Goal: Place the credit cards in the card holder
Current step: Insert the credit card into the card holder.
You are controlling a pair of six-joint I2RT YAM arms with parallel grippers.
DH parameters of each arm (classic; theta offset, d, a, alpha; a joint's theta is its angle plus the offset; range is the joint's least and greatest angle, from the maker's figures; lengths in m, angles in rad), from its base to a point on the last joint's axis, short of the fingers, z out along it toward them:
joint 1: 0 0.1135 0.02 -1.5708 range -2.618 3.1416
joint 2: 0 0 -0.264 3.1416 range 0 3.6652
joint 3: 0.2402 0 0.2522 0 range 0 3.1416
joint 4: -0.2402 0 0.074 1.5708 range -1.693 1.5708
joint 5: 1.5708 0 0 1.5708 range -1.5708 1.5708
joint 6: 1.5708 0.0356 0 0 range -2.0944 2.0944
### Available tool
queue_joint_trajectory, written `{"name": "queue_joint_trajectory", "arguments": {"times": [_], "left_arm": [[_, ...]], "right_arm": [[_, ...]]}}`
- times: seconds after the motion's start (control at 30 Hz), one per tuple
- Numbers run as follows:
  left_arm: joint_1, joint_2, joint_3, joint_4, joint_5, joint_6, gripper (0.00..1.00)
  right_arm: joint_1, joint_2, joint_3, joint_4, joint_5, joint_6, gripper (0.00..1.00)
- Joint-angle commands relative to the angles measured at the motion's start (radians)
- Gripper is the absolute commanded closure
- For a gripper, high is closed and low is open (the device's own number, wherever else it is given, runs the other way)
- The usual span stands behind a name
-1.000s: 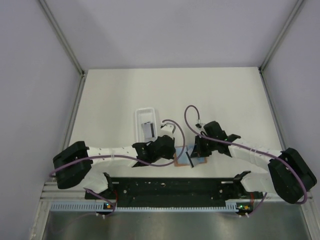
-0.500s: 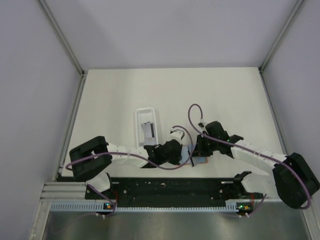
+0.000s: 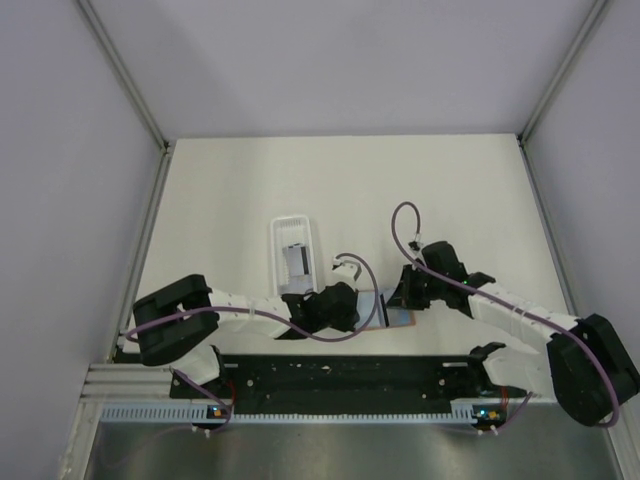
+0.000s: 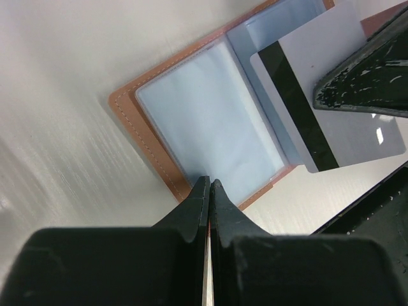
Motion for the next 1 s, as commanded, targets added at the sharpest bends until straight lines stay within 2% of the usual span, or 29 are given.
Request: {"name": "queue_joint_trajectory", "arguments": {"times": [0.0, 0.5, 0.73, 0.97], "left_arm": [[-0.004, -0.020, -0.014, -0.003, -0.017, -0.007, 1.00], [-0.004, -0.028, -0.033, -0.003, -0.023, -0.010, 1.00], [-0.004, -0.033, -0.037, -0.006, -0.027, -0.013, 1.00], [-0.004, -0.040, -0.048, -0.007, -0.031, -0.019, 1.00]], "right_arm": [[-0.013, 0.042, -0.018, 0.108, -0.046, 0.030, 1.00], [-0.016, 0.145, -0.041, 0.205, -0.034, 0.033, 1.00], [-0.017, 0.159, -0.060, 0.277, -0.073, -0.016, 1.00], [-0.017, 0.182, -0.032, 0.260, -0.089, -0.079, 1.00]]}}
